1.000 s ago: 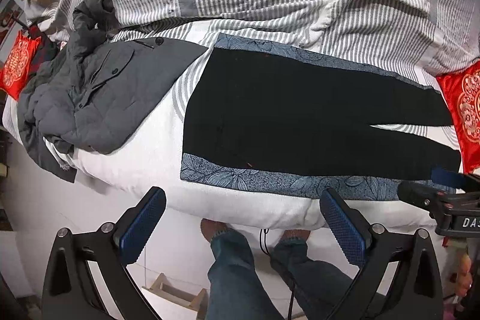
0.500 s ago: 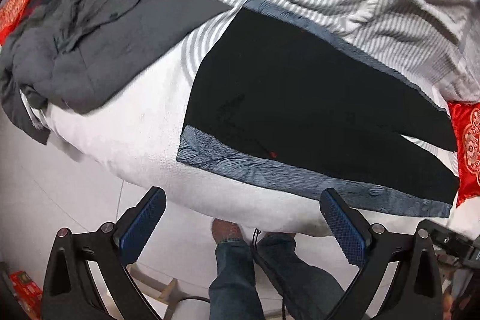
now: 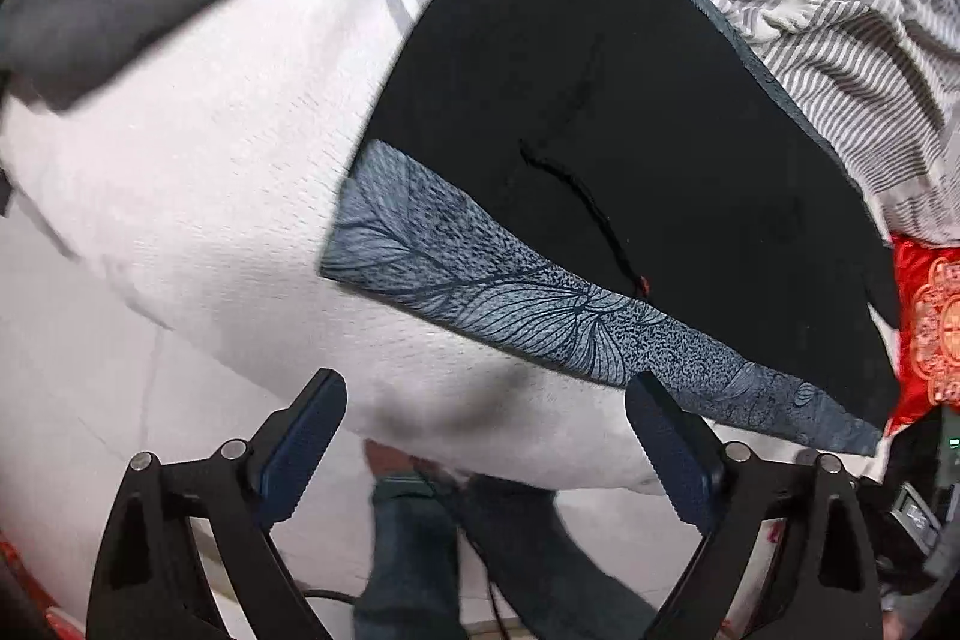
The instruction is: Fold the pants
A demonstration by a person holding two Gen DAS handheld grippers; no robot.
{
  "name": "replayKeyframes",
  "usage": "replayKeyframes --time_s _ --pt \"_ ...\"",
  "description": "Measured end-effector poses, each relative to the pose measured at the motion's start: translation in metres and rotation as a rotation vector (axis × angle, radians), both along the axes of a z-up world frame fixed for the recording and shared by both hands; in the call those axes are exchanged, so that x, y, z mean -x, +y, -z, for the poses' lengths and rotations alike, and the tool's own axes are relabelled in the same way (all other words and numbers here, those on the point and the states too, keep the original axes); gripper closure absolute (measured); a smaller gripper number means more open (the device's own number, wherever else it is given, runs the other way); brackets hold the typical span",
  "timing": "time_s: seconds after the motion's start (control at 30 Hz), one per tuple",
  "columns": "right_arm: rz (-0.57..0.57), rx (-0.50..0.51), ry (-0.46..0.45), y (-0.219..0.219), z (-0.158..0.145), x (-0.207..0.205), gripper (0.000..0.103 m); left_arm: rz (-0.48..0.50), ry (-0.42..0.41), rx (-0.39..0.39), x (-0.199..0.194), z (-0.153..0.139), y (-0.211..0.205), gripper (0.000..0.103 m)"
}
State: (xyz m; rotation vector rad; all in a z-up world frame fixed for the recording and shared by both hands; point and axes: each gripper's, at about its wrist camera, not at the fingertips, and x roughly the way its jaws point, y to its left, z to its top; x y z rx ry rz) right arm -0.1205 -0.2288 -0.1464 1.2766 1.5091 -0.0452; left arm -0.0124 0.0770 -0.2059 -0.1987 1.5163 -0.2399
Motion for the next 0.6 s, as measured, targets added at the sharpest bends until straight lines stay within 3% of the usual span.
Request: replayKeyframes --time_s 0.23,0.4,0.47,0.53,0.6 --pt "0.097 -0.044 -0.032 -0.001 0.041 0.002 0.027 -0.023 0.016 0.097 -0.007 0.034 -0.004 0.007" --pt "0.18 -0.113 -0.086 0.001 0.057 0.001 0.031 -0.046 -0.005 0.119 -0.008 0.037 -0.006 0.007" --pt "0.221 -0.151 -0.121 0.001 0.057 -0.001 0.038 -0.057 -0.006 0.135 -0.007 0.034 -0.003 0.007" --pt "0.251 -0.168 -0.143 0.001 0.056 -0.007 0.039 -0.07 -0.003 0.148 -0.007 0.033 -0.001 0.007" --pt "0.276 -0.183 -0.137 0.0 0.061 -0.015 0.049 -0.08 0.003 0.151 -0.01 0.034 -0.003 0.007"
